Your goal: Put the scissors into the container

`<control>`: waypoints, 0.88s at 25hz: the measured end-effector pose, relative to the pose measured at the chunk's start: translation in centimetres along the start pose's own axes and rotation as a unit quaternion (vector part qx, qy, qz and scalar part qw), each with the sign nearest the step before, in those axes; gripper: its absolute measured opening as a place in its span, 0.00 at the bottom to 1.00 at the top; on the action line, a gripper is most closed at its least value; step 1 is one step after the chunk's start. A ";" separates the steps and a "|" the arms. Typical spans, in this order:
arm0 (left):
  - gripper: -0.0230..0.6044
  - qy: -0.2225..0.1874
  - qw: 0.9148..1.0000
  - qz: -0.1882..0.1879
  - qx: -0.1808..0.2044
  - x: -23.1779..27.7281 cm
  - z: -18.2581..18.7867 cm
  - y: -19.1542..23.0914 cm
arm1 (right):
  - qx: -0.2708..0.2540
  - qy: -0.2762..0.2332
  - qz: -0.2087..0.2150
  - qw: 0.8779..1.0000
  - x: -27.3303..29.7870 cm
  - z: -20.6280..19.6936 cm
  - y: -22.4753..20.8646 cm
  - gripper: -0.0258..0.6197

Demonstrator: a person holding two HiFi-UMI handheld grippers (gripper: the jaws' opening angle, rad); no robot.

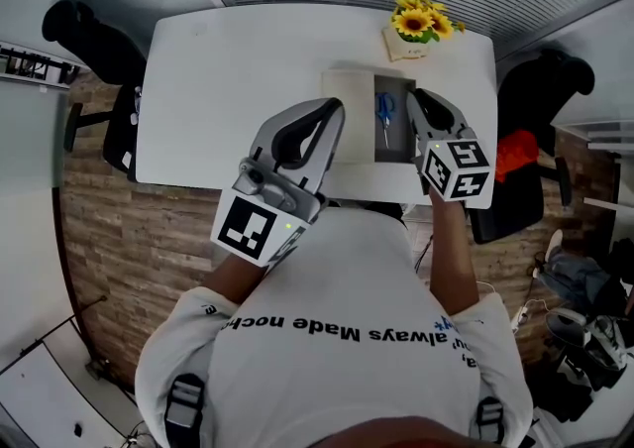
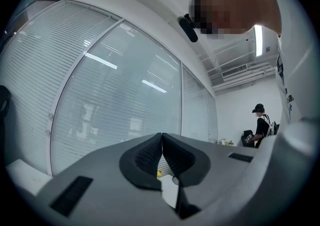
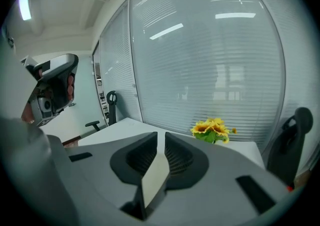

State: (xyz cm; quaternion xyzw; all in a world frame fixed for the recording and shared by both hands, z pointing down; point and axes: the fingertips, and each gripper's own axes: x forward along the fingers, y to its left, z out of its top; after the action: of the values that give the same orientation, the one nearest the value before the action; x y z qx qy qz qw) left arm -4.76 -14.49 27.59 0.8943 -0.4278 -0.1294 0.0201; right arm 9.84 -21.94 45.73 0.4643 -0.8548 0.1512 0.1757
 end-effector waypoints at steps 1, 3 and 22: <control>0.07 0.000 1.000 0.000 0.000 0.0 0.0 0.0 | -0.005 -0.003 0.000 1.000 -0.3 0.3 0.1 0.12; 0.07 0.001 1.000 -0.002 -0.001 0.2 -0.1 -0.1 | -0.012 -0.011 -0.001 1.000 -0.9 1.0 0.2 0.12; 0.07 0.003 1.000 -0.002 0.004 0.8 0.0 0.4 | -0.070 -0.084 0.009 0.994 -5.8 6.6 3.1 0.06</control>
State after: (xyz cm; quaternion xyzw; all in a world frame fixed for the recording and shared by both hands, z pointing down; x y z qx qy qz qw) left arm -4.62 -15.38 27.50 0.8955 -0.4267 -0.1250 0.0176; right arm 9.07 -18.82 36.95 0.4544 -0.8790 0.0528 0.1346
